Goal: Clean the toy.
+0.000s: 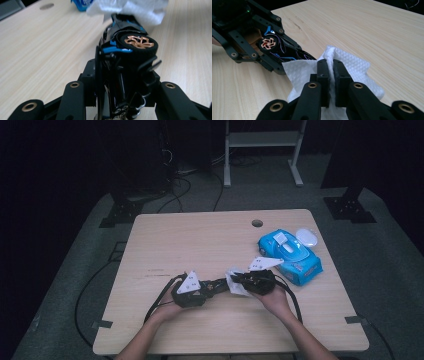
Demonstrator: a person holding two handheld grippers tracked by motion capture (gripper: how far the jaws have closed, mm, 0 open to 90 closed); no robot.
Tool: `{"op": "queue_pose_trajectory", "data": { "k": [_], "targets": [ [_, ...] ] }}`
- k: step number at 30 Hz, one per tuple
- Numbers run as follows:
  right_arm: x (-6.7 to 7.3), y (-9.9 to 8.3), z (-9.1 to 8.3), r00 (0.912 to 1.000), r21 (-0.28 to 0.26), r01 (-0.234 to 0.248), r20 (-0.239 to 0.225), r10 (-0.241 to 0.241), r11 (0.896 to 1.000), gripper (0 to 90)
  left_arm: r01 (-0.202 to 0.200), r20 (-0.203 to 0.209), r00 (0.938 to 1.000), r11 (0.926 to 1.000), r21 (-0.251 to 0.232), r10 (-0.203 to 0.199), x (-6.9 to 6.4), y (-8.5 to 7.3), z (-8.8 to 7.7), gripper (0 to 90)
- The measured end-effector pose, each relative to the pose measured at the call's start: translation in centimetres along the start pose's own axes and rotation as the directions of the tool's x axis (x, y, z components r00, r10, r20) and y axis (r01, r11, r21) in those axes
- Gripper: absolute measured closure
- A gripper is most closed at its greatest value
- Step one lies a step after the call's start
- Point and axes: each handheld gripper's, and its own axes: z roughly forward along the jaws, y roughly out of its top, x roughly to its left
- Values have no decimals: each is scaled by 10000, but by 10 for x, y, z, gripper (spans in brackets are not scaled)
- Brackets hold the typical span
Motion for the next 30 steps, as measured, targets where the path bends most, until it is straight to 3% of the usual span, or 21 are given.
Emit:
{"op": "queue_pose_trajectory", "data": {
  "k": [3, 9, 14, 23, 28, 30],
  "targets": [
    [0, 0, -1, 10000, -29, -50, -49, 50, 10000, 847, -51, -31, 10000, 9994, -329, 50, -1, 4, -5, 573],
    [-1, -1, -1, 9997, -124, -208, -102, 207, 9997, 849, -363, -148, 9993, 9983, -452, 357, -4, 9, -8, 569],
    [0, -3, 2, 9993, -100, -324, -206, 322, 9994, 849, -78, 65, 9999, 9883, -1522, 89, -5, 21, -17, 573],
    [4, -8, 10, 9976, 102, -496, -471, 500, 9987, 849, 195, 132, 9998, 9774, -2104, -171, -4, 24, -18, 571],
    [2, -11, 12, 9967, 228, -635, -495, 646, 9977, 849, 827, 53, 9965, 9722, -2190, -836, 2, 19, -13, 548],
    [2, -12, 14, 9966, 409, -598, -545, 620, 9974, 849, 1367, 220, 9906, 9665, -2174, -1352, 5, 14, -10, 520]
  ]
}}
